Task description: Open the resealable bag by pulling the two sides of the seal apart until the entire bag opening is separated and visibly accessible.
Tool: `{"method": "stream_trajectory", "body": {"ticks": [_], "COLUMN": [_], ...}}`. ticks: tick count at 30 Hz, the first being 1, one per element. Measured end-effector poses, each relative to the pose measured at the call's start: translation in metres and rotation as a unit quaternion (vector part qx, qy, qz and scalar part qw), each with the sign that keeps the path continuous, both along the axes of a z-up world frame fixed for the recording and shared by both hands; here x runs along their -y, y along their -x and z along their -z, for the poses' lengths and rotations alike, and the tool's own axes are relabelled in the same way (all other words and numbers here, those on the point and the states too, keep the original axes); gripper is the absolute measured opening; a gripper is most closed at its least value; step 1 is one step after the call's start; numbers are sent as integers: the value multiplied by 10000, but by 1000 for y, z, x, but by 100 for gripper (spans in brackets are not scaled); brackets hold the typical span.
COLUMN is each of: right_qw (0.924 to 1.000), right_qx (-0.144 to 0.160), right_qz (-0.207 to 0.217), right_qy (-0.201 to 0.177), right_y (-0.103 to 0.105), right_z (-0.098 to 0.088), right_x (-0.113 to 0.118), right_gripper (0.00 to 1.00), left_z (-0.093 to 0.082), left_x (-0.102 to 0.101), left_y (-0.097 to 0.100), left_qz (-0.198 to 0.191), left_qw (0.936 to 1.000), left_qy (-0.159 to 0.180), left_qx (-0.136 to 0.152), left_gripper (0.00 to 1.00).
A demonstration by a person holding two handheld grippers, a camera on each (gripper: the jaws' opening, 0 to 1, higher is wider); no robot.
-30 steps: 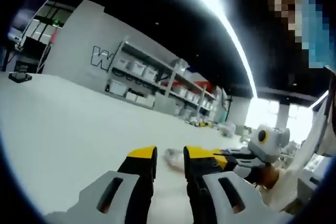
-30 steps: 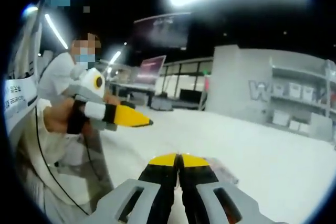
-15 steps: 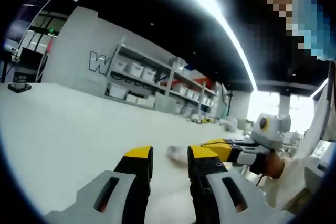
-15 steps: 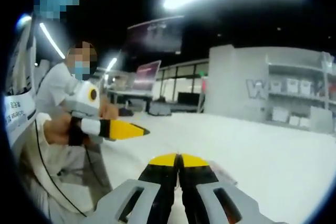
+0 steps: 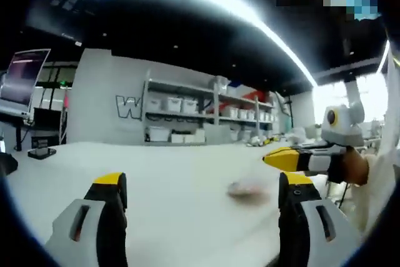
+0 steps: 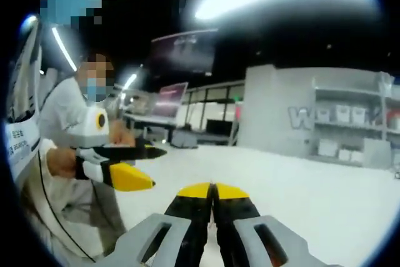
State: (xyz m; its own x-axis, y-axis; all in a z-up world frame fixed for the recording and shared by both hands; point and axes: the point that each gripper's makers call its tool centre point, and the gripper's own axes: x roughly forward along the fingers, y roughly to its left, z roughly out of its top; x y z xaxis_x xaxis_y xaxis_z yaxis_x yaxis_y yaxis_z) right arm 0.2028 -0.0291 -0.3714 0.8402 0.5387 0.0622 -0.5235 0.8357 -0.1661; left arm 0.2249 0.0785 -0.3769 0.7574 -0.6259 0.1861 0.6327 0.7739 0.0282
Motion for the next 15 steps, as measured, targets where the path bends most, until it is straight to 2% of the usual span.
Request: {"method": "stream_trajectory", "body": {"ticks": [2,4,6,8,11,15], "right_qw": [10000,9998,9995,9992,9985,9980], "right_qx": [78,180,288,388,516,603], "right_qz": [31,57,89,103,110,83], "right_qy": [11,28,62,91,132,177], "right_y": [-1,-2,-3,-4,-4,1], "right_z": [-5,-13,-21,-28,-37,-41], "right_x": [2,4,5,6,6,2], "right_gripper": [0,0,0,0,0,0], "left_z": [-2,-5,-11,-13,-9,-4], "left_x": [1,1,-3,-5,-9,-12], "left_y": [2,4,3,3,1,0], "left_qz": [50,100,35,19,-37,-102], "left_qw": [9999,9999,9997,9996,9997,9998], "left_qy": [-48,38,163,218,237,177], "left_qx": [76,37,161,164,-19,-85], "left_gripper": [100,100,100,100,100,100]}}
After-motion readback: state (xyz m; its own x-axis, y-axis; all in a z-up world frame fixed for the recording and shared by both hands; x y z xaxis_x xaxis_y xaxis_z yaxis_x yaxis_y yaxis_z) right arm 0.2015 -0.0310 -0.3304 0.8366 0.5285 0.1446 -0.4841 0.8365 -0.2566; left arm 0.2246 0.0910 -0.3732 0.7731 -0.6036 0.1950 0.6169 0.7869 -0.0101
